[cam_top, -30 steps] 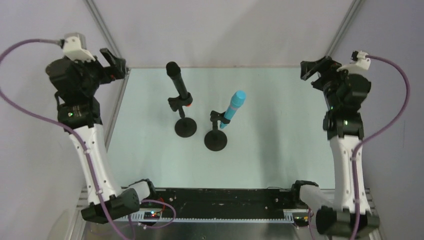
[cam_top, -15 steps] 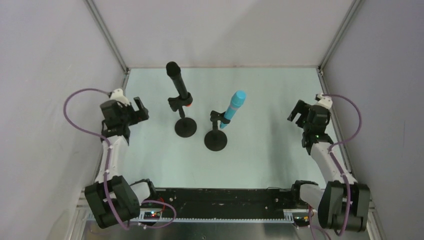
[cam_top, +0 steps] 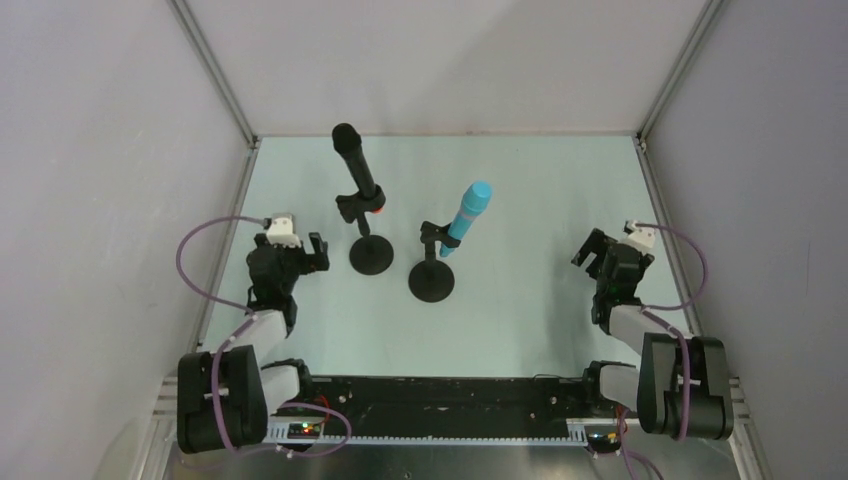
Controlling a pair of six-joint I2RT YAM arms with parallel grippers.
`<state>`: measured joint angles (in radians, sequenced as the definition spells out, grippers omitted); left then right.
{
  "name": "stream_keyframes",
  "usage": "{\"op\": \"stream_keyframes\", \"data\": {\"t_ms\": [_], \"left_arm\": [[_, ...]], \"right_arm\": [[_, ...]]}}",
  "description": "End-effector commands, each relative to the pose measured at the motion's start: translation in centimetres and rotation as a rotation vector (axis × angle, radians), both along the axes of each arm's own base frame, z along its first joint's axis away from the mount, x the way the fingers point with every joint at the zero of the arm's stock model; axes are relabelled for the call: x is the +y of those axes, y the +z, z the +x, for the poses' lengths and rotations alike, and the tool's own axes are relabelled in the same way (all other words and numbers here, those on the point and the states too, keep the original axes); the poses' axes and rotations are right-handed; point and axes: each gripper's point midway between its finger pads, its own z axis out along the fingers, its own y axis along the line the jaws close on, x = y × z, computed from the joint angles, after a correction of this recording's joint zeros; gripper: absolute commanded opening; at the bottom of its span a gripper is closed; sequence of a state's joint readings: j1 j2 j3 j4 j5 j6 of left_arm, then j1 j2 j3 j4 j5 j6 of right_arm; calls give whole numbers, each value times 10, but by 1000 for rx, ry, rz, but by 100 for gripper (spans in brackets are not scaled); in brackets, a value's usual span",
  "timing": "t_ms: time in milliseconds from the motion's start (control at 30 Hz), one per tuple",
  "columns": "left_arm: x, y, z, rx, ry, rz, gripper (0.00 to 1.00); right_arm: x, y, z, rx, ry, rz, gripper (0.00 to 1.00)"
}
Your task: Attach the microphones to the stand
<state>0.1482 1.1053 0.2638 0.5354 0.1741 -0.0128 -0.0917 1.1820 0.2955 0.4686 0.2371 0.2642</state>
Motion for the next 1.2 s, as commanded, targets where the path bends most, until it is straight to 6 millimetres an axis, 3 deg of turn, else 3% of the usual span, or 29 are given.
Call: {"op": "stream_keyframes", "data": {"t_ms": [0, 33, 100, 200, 233, 267, 300, 333, 433, 467, 533, 600, 1167], "left_arm": [[-7, 58, 17, -300, -67, 97, 100], [-8, 63, 18, -341, -69, 104, 100], [-6, 56, 13, -343, -53, 95, 100], [-2, 55, 11, -345, -26, 92, 100], [-1, 54, 11, -345, -13, 88, 100], [6, 47, 11, -326, 30, 79, 100], [8, 55, 11, -376, 42, 84, 100], [8, 50, 11, -377, 46, 81, 100], [9, 49, 17, -348, 56, 84, 100], [11, 48, 19, -337, 68, 81, 100], [12, 46, 20, -323, 75, 78, 100], [12, 46, 20, -321, 75, 79, 100], [12, 46, 21, -321, 88, 84, 100]], "right_arm": [[-4, 52, 14, -260, -8, -80, 100], [-3, 57, 15, -290, -3, -87, 100], [1, 59, 13, -326, 10, -94, 100], [13, 51, 7, -346, 56, -139, 99], [31, 57, 10, -384, 129, -189, 99], [42, 46, 5, -369, 180, -217, 99], [55, 57, 6, -425, 212, -299, 99], [59, 56, 3, -426, 221, -315, 99], [42, 51, 4, -407, 150, -253, 99], [37, 57, 14, -417, 131, -226, 100], [24, 43, 32, -292, 125, -142, 99], [28, 35, 35, -248, 140, -160, 100], [31, 38, 35, -259, 157, -166, 100]]}}
